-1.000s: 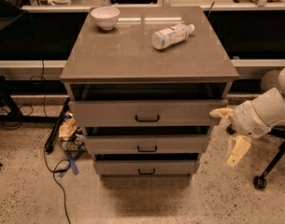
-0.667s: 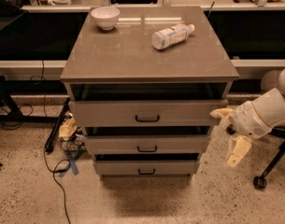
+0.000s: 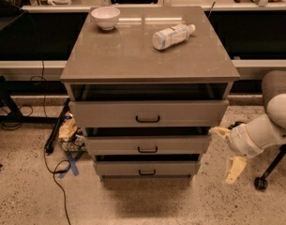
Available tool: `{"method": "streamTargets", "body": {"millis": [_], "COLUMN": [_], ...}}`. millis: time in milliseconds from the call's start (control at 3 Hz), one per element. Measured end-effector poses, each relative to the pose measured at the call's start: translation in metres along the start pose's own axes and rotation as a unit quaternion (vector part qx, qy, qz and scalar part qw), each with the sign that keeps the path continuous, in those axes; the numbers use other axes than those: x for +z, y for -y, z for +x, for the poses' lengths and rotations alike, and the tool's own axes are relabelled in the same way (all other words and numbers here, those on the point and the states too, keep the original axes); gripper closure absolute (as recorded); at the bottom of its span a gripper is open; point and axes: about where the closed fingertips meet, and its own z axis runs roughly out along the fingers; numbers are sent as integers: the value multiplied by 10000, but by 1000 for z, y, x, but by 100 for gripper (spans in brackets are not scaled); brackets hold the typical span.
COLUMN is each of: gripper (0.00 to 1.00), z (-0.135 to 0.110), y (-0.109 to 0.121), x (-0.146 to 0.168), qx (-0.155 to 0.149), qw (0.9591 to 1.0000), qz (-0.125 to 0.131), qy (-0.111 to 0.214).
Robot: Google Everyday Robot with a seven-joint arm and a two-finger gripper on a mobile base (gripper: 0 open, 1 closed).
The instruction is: Open middle drawer
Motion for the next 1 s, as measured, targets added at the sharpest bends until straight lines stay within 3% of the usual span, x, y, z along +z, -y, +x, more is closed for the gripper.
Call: {"method": "streamTargets", "body": {"millis": [333,667,1000], "gripper": [0,0,0], "z": [33,50,53], "y": [-2,3,11], "x": [49,106,112], "qx": [-164,-291,-287], "qw": [9999,9995,9993], "qz": [1,104,249], "qy": [-9,-14,-23]}}
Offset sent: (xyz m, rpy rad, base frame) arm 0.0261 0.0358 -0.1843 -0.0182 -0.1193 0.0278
